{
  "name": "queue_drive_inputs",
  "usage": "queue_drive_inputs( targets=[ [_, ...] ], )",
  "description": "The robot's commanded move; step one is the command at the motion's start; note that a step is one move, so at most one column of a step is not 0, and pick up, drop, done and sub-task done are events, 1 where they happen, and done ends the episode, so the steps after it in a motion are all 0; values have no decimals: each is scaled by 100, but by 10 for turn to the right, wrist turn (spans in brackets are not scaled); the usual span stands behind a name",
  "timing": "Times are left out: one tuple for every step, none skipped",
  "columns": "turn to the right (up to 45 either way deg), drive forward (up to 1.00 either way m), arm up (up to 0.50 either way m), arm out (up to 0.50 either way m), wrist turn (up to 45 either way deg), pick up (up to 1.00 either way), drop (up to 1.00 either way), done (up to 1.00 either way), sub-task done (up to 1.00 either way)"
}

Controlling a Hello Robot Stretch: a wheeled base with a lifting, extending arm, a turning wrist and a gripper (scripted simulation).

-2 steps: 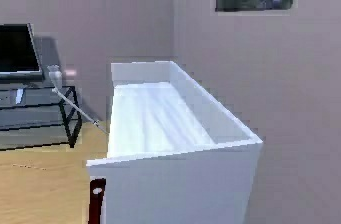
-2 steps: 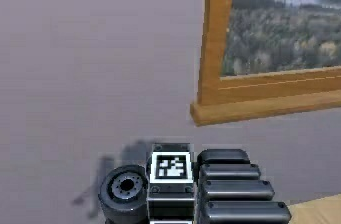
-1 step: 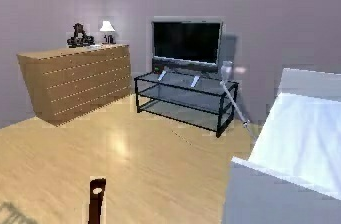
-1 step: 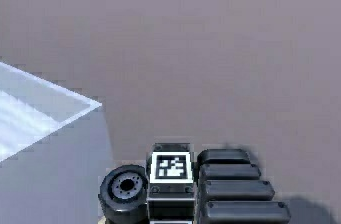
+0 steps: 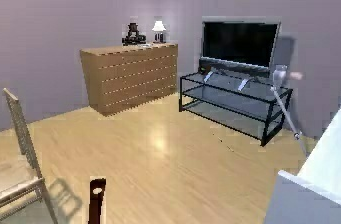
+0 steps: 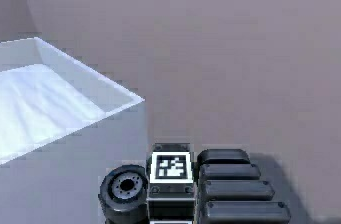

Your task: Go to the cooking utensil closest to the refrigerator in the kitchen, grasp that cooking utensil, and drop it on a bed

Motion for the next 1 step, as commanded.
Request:
queue_drive_inputs(
  targets=[
    [0,65,0,0,0,0,0,0,0]
  ],
)
